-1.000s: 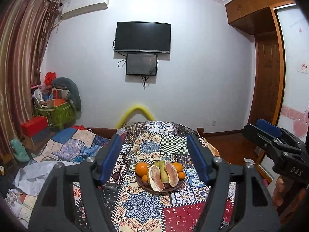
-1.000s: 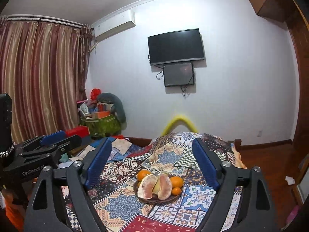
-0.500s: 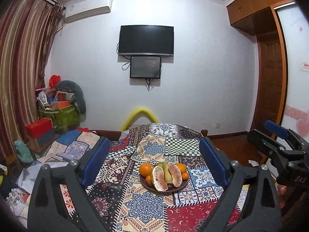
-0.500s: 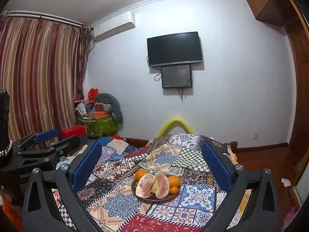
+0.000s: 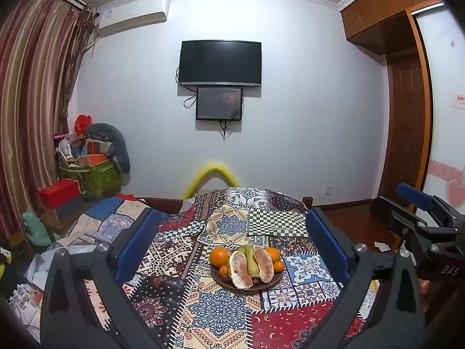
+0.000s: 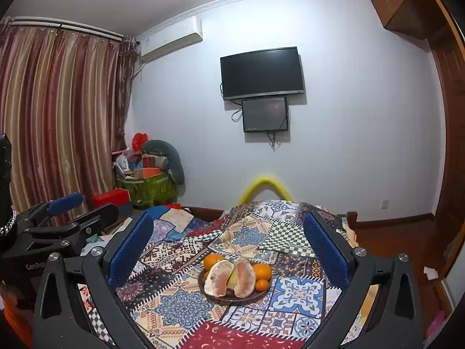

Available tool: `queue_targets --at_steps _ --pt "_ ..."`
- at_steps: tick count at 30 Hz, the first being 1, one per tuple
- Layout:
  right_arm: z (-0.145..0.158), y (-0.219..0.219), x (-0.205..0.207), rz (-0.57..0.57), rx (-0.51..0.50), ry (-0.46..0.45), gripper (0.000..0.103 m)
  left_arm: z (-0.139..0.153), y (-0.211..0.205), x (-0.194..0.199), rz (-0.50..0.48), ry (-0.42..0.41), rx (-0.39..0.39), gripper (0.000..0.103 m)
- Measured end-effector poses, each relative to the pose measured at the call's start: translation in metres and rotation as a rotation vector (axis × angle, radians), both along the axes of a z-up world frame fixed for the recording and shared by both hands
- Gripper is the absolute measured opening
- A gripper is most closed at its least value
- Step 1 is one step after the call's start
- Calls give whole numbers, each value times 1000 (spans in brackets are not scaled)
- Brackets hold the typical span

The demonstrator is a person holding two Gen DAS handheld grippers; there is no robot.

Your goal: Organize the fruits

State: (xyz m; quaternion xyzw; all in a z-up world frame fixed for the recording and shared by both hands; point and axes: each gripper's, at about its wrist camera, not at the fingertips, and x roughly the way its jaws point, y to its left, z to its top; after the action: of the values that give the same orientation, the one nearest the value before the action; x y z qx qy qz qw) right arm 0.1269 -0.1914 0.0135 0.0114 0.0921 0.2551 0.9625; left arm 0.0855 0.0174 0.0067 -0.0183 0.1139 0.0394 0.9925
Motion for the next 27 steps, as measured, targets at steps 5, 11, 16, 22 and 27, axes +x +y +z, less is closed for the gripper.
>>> queue_targets --at_steps 5,11,16,22,27 --pt "-1 -3 1 -4 6 4 103 0 -2 0 -3 -1 2 102" --pt "-1 -4 0 -2 8 6 103 1 -4 1 -5 2 2 103" --pt "-1 -5 1 -3 9 6 103 1 -5 1 -3 0 3 103" --pt "1 -7 0 -10 9 5 103 3 -7 1 -4 -4 4 103" --pt "2 -9 0 -18 11 6 103 3 -10 0 -6 -8 10 103"
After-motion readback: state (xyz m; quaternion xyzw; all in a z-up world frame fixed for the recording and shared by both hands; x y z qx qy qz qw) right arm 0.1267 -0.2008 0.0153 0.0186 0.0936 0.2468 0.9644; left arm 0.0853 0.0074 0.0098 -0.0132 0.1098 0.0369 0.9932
